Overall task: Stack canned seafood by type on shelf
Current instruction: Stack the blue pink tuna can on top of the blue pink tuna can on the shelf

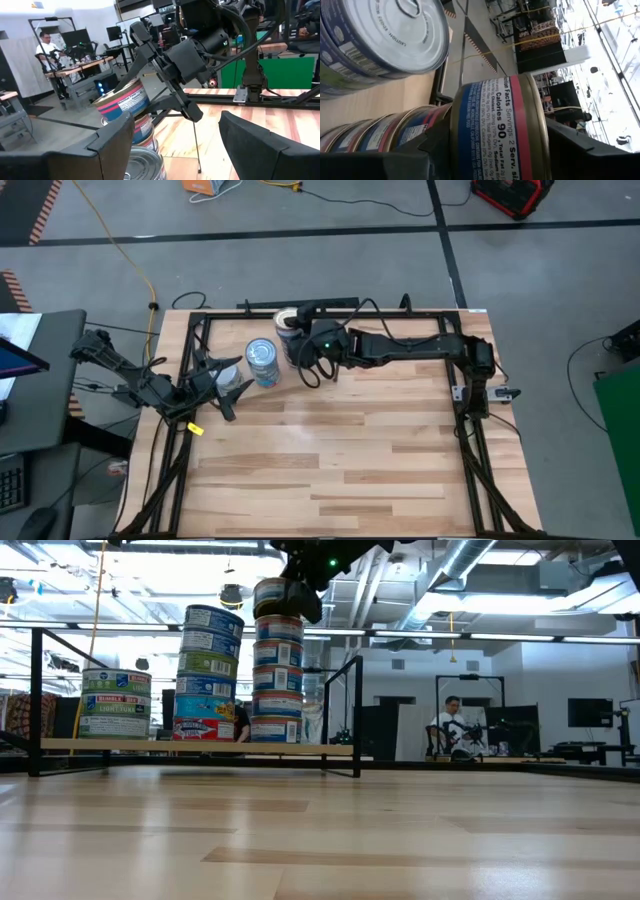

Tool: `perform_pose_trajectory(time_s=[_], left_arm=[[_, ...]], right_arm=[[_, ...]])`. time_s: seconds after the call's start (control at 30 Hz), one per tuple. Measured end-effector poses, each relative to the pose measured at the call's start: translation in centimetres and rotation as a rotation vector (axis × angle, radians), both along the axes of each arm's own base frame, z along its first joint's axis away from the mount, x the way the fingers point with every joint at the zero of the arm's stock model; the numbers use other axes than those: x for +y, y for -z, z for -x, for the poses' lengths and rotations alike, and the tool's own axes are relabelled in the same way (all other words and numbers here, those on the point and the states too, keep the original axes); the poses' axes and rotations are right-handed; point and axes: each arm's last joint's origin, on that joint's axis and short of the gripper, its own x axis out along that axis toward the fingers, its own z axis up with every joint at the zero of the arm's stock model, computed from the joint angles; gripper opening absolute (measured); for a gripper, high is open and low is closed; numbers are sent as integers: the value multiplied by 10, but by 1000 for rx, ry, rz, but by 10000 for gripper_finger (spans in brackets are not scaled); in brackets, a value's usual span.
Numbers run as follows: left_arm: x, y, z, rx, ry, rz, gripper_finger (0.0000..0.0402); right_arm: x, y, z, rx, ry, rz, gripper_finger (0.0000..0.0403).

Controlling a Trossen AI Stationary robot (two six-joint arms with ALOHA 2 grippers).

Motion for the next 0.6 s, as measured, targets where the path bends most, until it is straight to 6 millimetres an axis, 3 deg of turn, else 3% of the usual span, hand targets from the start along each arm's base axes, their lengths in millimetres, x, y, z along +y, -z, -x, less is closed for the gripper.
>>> perform_pose_trajectory(time_s=[0.6], left_arm=[[-3, -2, 2, -25, 84, 18, 279]], right_arm=[[3, -10, 8, -5, 8, -24, 277]])
